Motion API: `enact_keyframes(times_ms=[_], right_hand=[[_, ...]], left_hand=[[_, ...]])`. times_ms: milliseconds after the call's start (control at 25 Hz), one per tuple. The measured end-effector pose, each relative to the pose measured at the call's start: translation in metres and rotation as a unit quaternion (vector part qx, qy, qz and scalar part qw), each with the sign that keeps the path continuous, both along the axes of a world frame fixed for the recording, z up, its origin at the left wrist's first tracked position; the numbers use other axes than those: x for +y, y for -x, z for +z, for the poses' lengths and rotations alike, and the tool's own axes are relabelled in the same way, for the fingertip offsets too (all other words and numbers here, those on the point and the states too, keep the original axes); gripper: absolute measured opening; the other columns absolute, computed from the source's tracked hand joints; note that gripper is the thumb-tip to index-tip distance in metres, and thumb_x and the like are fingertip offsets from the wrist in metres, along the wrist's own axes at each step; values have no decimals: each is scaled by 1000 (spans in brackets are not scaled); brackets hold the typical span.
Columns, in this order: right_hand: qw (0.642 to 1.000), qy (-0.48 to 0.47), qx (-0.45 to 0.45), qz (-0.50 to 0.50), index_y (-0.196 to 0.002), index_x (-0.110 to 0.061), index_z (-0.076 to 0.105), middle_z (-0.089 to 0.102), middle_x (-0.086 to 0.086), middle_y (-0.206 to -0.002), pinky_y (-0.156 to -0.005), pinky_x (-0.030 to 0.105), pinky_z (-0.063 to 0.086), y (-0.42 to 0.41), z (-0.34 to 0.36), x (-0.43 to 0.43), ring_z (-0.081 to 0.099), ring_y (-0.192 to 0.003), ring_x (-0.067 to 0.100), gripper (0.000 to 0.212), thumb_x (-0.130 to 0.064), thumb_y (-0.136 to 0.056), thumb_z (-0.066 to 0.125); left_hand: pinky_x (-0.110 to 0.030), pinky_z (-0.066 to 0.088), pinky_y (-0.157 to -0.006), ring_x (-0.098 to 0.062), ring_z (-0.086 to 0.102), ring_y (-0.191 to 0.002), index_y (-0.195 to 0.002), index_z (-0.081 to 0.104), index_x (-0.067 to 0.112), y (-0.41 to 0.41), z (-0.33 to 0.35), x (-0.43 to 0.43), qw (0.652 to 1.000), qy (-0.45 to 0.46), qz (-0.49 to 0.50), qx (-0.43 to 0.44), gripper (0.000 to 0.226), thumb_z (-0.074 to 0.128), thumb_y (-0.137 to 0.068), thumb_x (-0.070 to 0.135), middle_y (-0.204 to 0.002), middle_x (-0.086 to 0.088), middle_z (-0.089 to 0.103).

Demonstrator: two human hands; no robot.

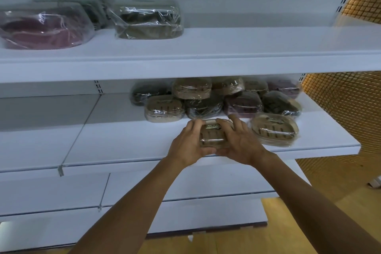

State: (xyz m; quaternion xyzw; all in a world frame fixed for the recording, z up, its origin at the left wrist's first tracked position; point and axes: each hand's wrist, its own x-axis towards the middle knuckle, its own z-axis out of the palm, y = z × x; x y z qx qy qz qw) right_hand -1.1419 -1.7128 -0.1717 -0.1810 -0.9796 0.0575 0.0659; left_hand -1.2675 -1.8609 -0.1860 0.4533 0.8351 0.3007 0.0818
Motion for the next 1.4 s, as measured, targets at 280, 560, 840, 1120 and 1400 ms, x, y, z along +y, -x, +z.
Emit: enact_keyframes(times_ms=[280,560,840,1120,1400], right_hand=[[998,0,-14,67,-156,-23,15,25,13,-154,-109,41,33,-15,13,-40,36,-132,33,101,-51,-78,73],[992,-19,56,114,-156,-27,18,24,4,-157,-109,33,29,-45,93,-95,28,-140,24,95,-62,-81,65],[983,-48,87,152,-155,-36,3,9,-9,-158,-111,32,34,-66,162,-136,14,-143,10,92,-72,-84,48],[970,-98,161,157,-156,-35,8,12,-8,-162,-111,35,32,-66,224,-147,15,-146,11,87,-75,-84,38],[971,-105,159,145,-156,-30,13,18,-1,-162,-115,36,30,-17,256,-125,21,-146,18,83,-66,-88,46]], left_hand=[[-31,47,-102,-13,46,-128,-153,22,33,-9,18,-63,1000,19,-13,-8,94,75,-79,56,-148,10,32],[-21,40,-104,1,40,-127,-154,23,40,-28,88,-137,998,-48,5,46,99,70,-72,69,-143,24,33],[-17,35,-103,6,37,-124,-155,19,43,-50,161,-191,991,-56,15,121,100,62,-71,76,-140,32,28],[-22,36,-104,6,40,-123,-152,28,43,-46,232,-207,978,-102,25,181,98,55,-67,82,-138,31,35],[-37,37,-110,-15,40,-137,-156,24,27,-7,269,-177,962,-28,44,269,93,49,-81,76,-154,7,35]])
